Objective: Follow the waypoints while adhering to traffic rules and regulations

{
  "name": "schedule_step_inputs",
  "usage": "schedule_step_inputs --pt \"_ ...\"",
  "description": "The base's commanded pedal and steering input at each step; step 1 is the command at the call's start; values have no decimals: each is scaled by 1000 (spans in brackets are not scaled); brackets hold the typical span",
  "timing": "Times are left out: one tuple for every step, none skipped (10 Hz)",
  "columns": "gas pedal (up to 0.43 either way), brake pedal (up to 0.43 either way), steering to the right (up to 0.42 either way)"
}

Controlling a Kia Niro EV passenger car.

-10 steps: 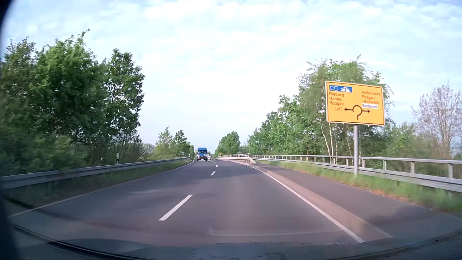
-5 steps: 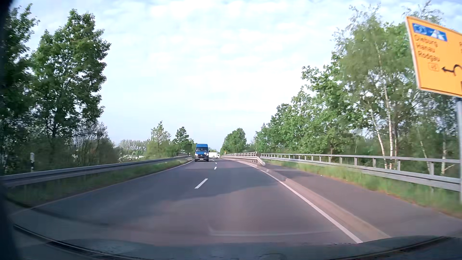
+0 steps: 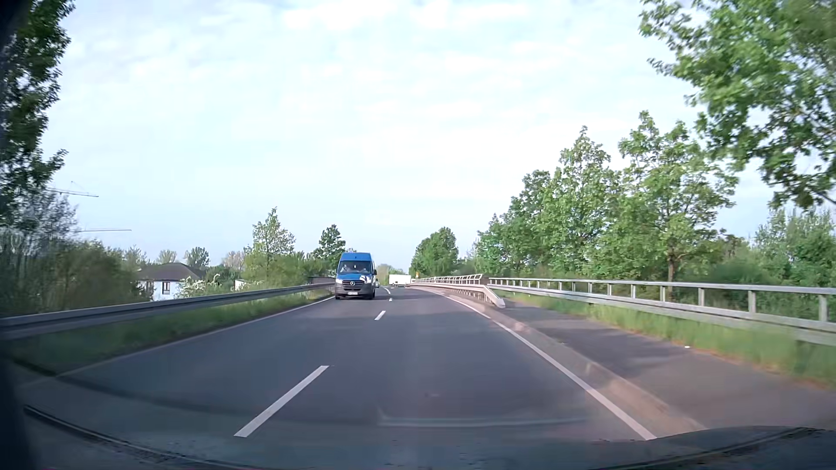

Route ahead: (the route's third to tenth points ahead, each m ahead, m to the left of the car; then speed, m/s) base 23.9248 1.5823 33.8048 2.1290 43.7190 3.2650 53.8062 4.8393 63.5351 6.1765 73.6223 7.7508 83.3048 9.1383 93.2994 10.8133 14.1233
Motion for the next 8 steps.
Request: schedule_step_inputs --pt "157 0 -18" --pt "157 0 -18" --pt "157 0 -18" --pt "157 0 -18" --pt "157 0 -18" --pt "157 0 -18" --pt "157 0 -18" --pt "157 0 -18"
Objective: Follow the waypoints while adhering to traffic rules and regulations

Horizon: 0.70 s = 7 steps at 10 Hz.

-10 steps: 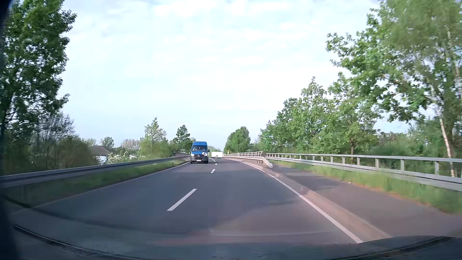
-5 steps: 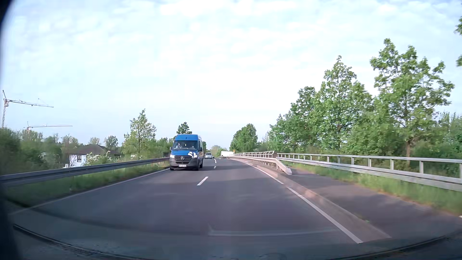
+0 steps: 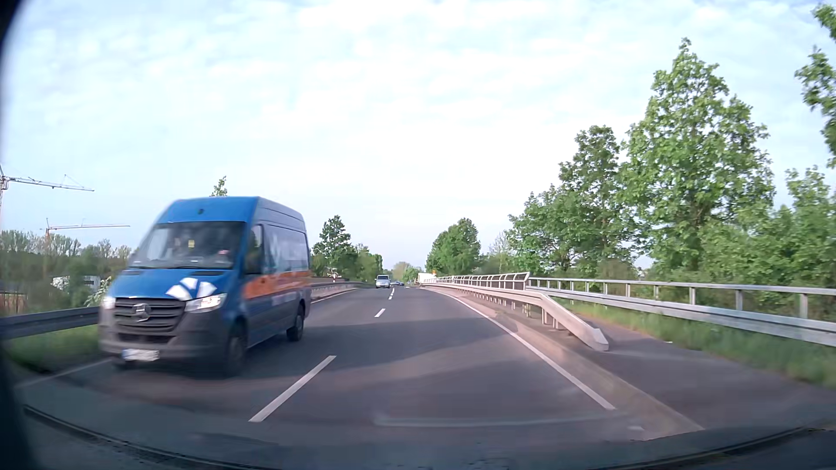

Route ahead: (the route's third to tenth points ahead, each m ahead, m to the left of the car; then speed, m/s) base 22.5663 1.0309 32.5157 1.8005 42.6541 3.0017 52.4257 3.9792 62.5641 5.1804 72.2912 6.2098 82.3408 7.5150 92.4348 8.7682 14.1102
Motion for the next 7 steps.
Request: schedule_step_inputs --pt "157 0 -18" --pt "157 0 -18" --pt "157 0 -18" --pt "157 0 -18" --pt "157 0 -18" --pt "157 0 -18" --pt "157 0 -18"
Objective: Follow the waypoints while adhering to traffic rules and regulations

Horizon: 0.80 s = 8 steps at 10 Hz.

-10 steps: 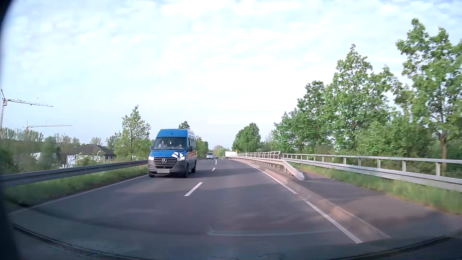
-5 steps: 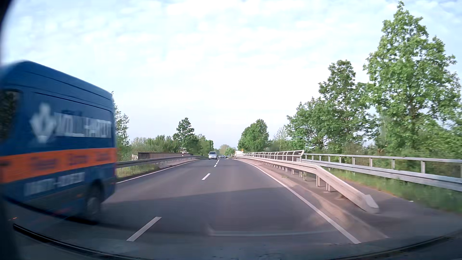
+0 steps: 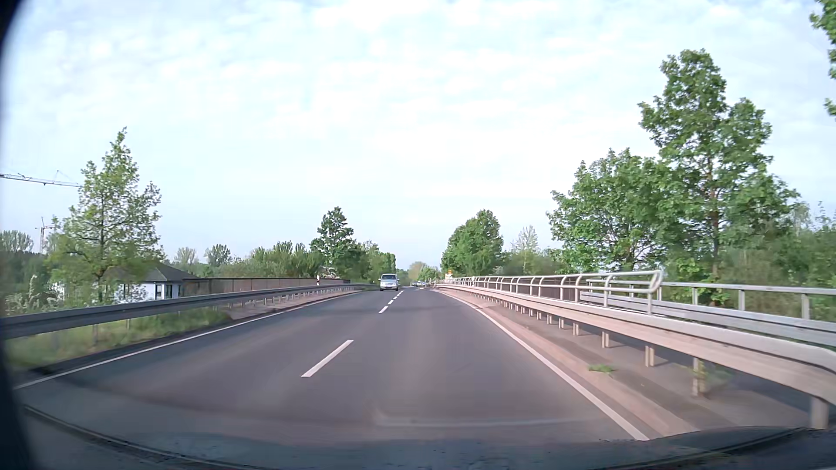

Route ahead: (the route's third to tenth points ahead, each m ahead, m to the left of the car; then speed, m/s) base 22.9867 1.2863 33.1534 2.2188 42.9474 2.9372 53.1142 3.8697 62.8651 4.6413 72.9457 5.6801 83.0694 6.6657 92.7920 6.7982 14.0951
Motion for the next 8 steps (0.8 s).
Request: schedule_step_inputs --pt "157 0 -18" --pt "150 0 -18" --pt "150 0 -18" --pt "138 0 -18" --pt "130 0 -17" --pt "110 0 -17" --pt "98 0 -16" --pt "87 0 -16"
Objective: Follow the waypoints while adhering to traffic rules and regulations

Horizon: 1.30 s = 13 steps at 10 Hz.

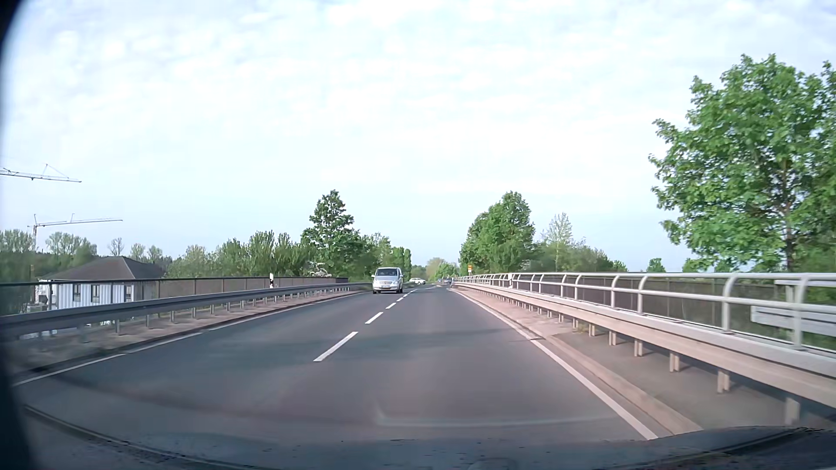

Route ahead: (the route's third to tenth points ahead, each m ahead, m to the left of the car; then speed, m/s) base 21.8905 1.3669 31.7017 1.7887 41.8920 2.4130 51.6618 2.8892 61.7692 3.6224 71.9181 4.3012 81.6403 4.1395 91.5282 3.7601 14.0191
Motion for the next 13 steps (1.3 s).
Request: schedule_step_inputs --pt "87 0 -15" --pt "87 0 -14" --pt "79 0 -13" --pt "79 0 -12" --pt "79 0 -12" --pt "67 0 -11" --pt "67 0 -10" --pt "67 0 -10" --pt "67 0 -9" --pt "59 0 -9" --pt "47 0 -9" --pt "28 0 -8" --pt "8 0 -6"
